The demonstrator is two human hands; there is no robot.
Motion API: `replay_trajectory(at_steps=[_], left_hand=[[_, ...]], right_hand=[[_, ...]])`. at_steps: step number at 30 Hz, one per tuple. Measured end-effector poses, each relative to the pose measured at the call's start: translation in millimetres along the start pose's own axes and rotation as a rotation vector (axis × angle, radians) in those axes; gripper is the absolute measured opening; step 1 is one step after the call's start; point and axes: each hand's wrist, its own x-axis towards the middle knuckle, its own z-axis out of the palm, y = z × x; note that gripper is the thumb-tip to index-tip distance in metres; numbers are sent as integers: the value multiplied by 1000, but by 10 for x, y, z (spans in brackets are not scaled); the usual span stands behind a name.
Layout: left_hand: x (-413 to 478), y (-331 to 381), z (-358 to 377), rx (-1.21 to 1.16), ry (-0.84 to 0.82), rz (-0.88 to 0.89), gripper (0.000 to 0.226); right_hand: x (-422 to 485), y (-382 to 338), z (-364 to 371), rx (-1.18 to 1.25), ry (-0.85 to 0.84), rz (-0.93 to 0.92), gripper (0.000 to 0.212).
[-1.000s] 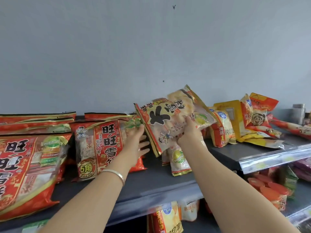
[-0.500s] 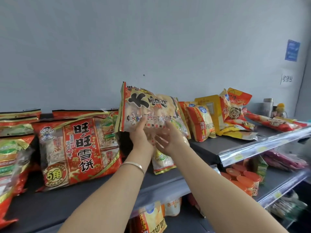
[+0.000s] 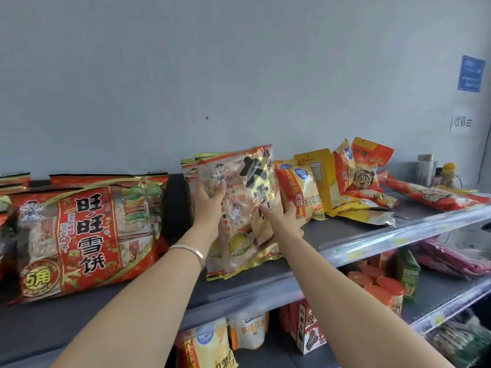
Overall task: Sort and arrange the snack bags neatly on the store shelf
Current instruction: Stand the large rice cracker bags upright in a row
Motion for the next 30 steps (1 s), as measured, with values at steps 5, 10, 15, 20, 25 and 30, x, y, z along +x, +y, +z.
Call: replay_trajectory(at_steps=[5, 10, 15, 20, 25, 30], left_hand=[[27, -281, -41, 245, -6, -190, 58], [-299, -486, 56, 671, 233, 22, 92], [-448, -820, -80, 742, 71, 103, 98], [-405, -812, -203, 704, -17, 78, 90], [-438, -751, -354, 668, -20, 92, 88], [-501, -410, -739, 793, 75, 96, 57]], right_hand=[[125, 278, -9, -297, -247, -113, 117], [124, 359, 90, -392, -143, -113, 117], [-36, 400, 241, -459, -46, -94, 113], [-72, 402, 264, -469, -42, -121, 113], [-157, 283, 332, -568, 141, -535, 77], [-474, 27, 672, -600, 17, -805, 48]])
